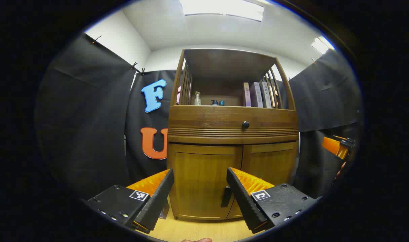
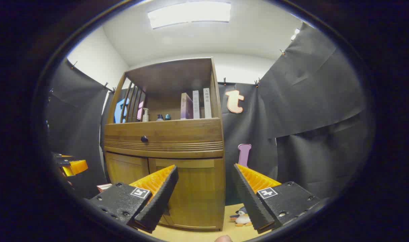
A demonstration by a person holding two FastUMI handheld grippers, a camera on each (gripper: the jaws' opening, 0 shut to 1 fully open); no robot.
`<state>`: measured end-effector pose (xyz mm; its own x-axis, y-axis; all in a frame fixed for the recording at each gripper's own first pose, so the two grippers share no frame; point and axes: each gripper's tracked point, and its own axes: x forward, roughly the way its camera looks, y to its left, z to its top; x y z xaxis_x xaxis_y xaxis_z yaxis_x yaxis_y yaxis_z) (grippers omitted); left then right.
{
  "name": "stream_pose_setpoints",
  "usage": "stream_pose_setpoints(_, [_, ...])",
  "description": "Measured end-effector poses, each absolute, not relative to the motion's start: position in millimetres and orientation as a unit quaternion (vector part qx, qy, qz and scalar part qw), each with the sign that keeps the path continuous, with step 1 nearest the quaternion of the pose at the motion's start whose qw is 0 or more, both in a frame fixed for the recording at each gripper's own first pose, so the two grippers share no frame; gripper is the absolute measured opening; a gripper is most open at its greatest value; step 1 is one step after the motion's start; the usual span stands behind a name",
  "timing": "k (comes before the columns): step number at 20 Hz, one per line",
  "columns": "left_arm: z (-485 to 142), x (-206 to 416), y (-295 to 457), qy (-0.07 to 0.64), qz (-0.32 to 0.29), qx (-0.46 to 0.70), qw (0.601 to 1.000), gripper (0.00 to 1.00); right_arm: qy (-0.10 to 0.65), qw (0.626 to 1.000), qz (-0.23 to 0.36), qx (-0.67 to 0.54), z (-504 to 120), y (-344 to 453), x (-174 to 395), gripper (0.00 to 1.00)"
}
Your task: Open the right door of the double-door shoe cabinet with the right hand, and open the left door with the left hand.
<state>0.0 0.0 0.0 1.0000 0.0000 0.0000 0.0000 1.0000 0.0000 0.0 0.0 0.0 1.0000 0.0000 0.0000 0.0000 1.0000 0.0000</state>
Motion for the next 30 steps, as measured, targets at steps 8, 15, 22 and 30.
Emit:
stream_pose_setpoints(8, [-4.9,-4.4,-1.9,0.009,-0.002,-0.028,1.000,0.95,0.009,1.000,0.027,-0.008,-5.6,17.9,3.0,1.00])
stream_pose_setpoints(15, [4.3,-12.7,6.1,-0.008,0.012,-0.013,1.000,1.00,0.023,0.999,0.040,-0.006,-14.0,26.2,6.1,1.00])
stream_pose_setpoints(22, [-1.9,-12.5,17.4,-0.006,0.024,-0.004,1.000,1.00,0.057,0.997,0.058,0.006,-51.9,49.1,16.3,1.00])
stream_pose_setpoints(30, [-9.0,-11.6,39.8,-0.005,0.043,0.016,0.999,1.00,0.131,0.989,0.063,0.016,-136.0,79.5,51.3,1.00])
